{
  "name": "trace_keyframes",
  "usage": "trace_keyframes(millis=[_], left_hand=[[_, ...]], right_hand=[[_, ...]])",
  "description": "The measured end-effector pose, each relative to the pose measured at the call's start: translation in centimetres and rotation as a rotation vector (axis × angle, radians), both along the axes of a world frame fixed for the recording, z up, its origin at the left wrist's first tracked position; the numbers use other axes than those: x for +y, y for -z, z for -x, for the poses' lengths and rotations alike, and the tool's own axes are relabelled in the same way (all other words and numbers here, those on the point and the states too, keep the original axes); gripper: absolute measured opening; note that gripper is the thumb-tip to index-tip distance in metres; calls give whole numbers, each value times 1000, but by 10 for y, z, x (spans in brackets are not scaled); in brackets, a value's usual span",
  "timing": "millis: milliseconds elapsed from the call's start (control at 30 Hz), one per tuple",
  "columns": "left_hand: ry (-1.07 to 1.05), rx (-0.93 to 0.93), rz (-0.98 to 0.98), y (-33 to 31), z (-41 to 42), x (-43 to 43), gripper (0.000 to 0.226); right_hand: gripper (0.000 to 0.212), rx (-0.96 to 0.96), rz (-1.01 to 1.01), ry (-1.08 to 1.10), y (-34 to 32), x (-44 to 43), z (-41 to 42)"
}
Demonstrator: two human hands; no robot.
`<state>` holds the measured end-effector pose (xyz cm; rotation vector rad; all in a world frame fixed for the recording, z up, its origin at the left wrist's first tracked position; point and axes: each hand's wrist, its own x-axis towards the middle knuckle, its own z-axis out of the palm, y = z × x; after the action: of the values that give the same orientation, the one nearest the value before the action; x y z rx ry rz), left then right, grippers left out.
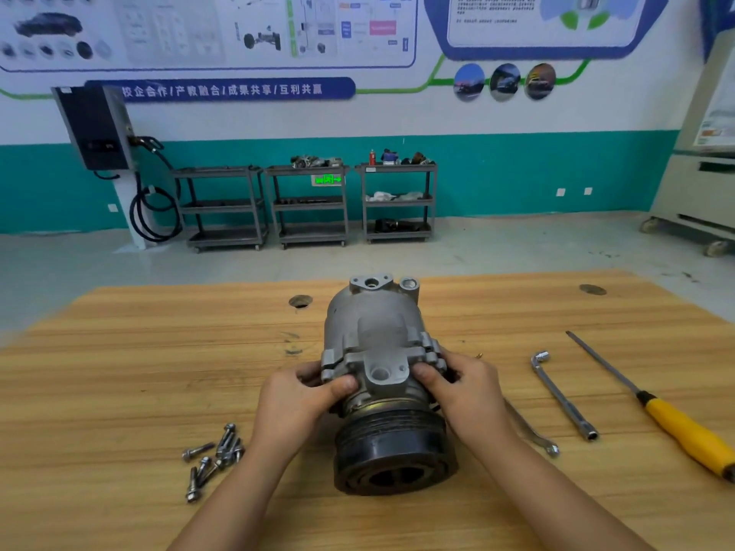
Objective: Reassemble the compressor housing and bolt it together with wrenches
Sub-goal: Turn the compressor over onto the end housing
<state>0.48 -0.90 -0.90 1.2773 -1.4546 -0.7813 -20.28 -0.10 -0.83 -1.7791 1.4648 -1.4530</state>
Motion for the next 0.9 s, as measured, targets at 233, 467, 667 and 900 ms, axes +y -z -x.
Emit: trace_keyframes(millis=[233,467,667,900], left_hand=[[-95,-79,-89,-7,5,-7,30],[-40,-258,-36,-16,3,-13,50],[20,-521,23,-16,10,-12,83],[14,-511,58,-17,9,-9,77]], right_hand=[[68,332,12,-42,-9,-11,8],[94,382,-72,-45,-12,-13,9],[71,245,-161,-114,-15,-6,3],[84,-40,-147,-173,-5,-5,-2]])
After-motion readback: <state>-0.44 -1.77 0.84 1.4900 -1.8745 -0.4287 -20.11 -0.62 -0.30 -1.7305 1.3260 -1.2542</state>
